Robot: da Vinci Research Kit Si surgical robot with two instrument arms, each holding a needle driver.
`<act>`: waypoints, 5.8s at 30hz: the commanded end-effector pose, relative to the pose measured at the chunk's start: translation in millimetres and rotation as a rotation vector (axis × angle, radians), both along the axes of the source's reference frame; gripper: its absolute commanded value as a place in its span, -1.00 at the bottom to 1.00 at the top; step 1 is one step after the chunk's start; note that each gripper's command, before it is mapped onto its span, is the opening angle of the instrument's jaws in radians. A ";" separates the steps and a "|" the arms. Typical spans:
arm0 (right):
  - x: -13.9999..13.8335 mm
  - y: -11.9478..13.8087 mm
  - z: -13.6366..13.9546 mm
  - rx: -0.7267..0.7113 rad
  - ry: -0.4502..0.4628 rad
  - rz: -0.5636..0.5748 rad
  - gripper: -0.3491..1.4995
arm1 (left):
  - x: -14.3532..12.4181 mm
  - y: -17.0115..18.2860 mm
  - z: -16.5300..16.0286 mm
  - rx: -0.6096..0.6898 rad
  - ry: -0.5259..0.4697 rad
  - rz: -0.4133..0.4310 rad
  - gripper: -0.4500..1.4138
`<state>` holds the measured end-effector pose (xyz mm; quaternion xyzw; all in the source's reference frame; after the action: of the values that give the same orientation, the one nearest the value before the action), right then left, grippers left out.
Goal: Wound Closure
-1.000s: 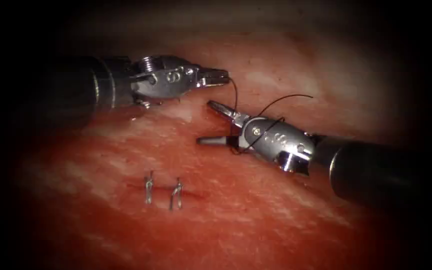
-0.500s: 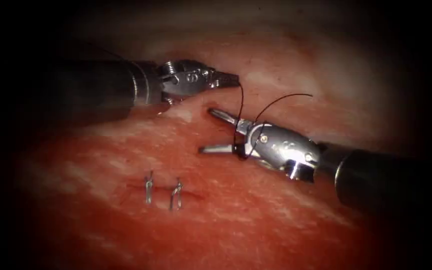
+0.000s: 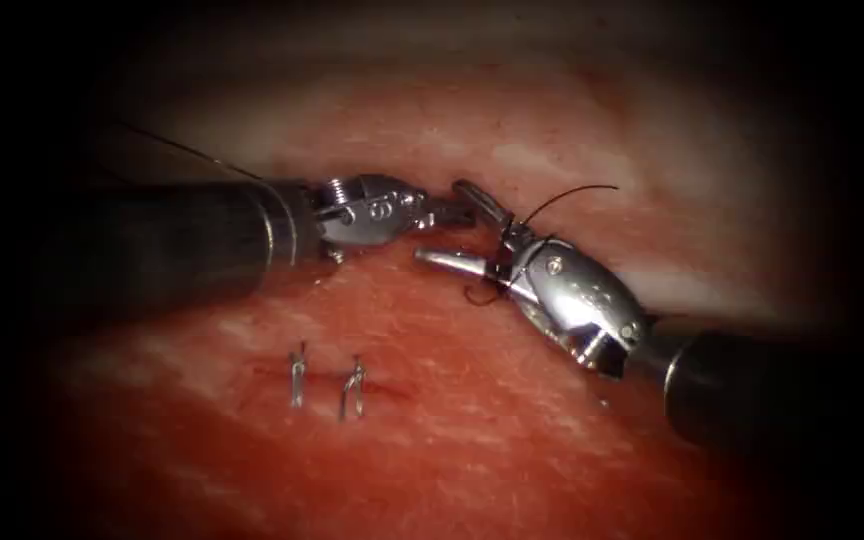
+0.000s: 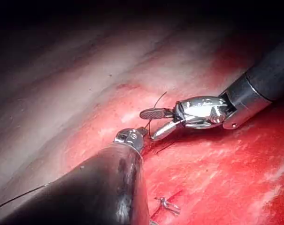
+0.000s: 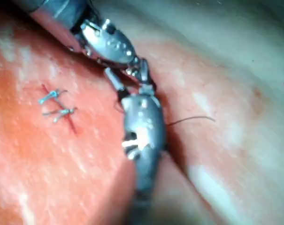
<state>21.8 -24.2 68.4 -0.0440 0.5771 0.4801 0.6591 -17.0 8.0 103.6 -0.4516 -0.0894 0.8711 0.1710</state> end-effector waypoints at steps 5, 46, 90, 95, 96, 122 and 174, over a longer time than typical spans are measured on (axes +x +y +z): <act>-0.4 0.3 1.1 0.166 -0.015 0.098 0.16 | -0.5 -1.6 0.0 0.001 0.001 0.023 -1.00; -7.0 1.0 9.3 0.533 0.116 0.363 0.05 | -2.3 -1.0 -0.6 0.016 -0.003 0.038 -1.00; -0.5 -4.8 8.8 0.350 -0.091 0.111 -1.00 | 2.7 20.1 9.2 0.087 0.070 -0.147 -1.00; -0.4 -5.3 8.4 0.354 -0.087 0.098 -1.00 | 3.5 24.1 9.2 0.047 -0.002 -0.272 -1.00; -0.3 -5.4 8.3 0.355 -0.086 0.098 -1.00 | 3.7 24.7 9.3 0.033 -0.018 -0.301 -1.00; 1.5 -8.2 6.0 0.327 -0.099 0.034 -1.00 | 3.2 36.6 14.2 -0.128 -0.163 -0.579 -1.00; 3.9 -13.5 3.6 0.314 -0.052 -0.067 -0.85 | -3.4 35.3 16.4 -0.123 -0.108 -0.527 -1.00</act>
<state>24.9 -37.6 71.4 0.0682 0.4797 0.5409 0.6875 -19.9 41.9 118.7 -0.5156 0.0620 0.7758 0.3584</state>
